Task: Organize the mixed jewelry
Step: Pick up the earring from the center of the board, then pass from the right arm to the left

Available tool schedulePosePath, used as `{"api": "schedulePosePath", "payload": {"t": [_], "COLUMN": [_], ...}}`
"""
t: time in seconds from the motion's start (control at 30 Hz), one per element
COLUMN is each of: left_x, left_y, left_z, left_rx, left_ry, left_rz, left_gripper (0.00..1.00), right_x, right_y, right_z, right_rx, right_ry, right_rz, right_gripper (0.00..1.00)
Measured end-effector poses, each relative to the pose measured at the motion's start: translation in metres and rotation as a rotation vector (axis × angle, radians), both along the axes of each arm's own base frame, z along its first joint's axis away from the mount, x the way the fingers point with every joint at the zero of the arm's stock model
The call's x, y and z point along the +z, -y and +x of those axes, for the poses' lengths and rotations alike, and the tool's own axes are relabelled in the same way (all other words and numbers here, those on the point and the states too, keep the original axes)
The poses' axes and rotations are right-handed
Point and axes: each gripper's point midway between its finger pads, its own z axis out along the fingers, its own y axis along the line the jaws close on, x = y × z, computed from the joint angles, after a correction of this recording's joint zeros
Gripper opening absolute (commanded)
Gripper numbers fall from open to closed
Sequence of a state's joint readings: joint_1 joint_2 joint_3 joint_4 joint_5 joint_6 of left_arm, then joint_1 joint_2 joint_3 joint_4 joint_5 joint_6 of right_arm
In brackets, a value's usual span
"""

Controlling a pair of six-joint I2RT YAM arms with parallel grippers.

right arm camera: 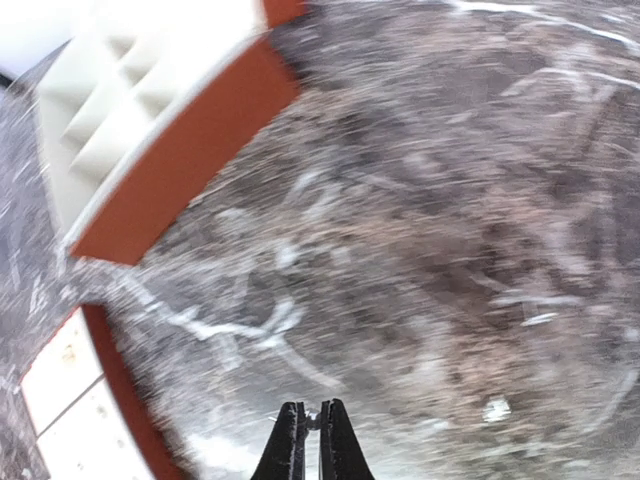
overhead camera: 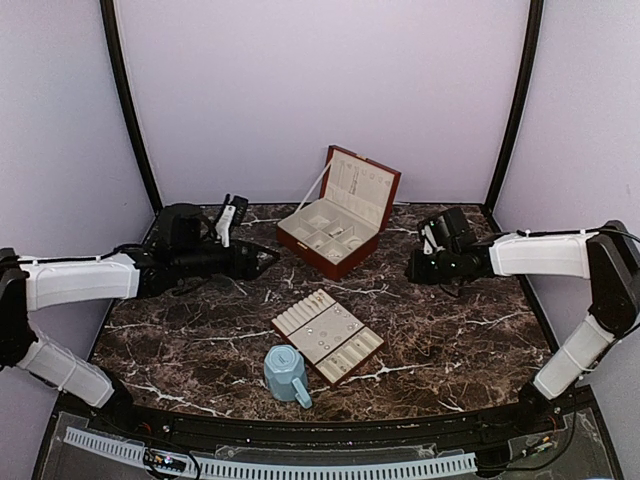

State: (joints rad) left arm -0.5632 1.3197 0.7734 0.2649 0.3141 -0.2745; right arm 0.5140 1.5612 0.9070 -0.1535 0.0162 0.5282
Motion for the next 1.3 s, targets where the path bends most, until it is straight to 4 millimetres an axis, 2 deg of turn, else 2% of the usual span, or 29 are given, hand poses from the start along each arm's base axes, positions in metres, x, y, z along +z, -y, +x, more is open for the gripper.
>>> {"api": "schedulePosePath", "payload": {"t": [0.1,0.17,0.3,0.4,0.63,0.8,0.9,1.3], "left_x": [-0.027,-0.038,-0.047,-0.055,-0.088,-0.100,-0.102,-0.097], "left_y": [0.036,0.058,0.093,0.110,0.123,0.125,0.128,0.138], "left_z": [-0.006,-0.008,-0.009,-0.010,-0.013,-0.018,-0.018,-0.023], "left_rx": [-0.070,-0.113,-0.181,-0.217,-0.249,-0.261,-0.269,-0.317], "left_ry": [-0.083,-0.125,-0.177,-0.211,-0.307,-0.351,-0.363,-0.363], "left_rz": [0.006,0.002,-0.027,-0.037,-0.021,-0.016,-0.020,-0.044], "left_gripper": [0.79,0.78,0.76,0.72,0.63,0.50,0.42,0.38], "right_x": [0.006,0.013,0.023,0.023,0.012,0.020,0.024,0.028], "right_y": [-0.030,-0.051,-0.090,-0.113,-0.145,-0.157,-0.160,-0.165], "right_z": [-0.013,-0.018,-0.026,-0.033,-0.050,-0.052,-0.051,-0.053], "right_rx": [0.080,0.130,0.206,0.250,0.318,0.340,0.343,0.354], "right_ry": [0.004,0.017,0.036,0.037,0.003,0.015,0.026,0.033], "right_rz": [0.026,0.049,0.098,0.127,0.147,0.164,0.171,0.177], "right_gripper": [0.01,0.01,0.01,0.01,0.01,0.01,0.01,0.01]}}
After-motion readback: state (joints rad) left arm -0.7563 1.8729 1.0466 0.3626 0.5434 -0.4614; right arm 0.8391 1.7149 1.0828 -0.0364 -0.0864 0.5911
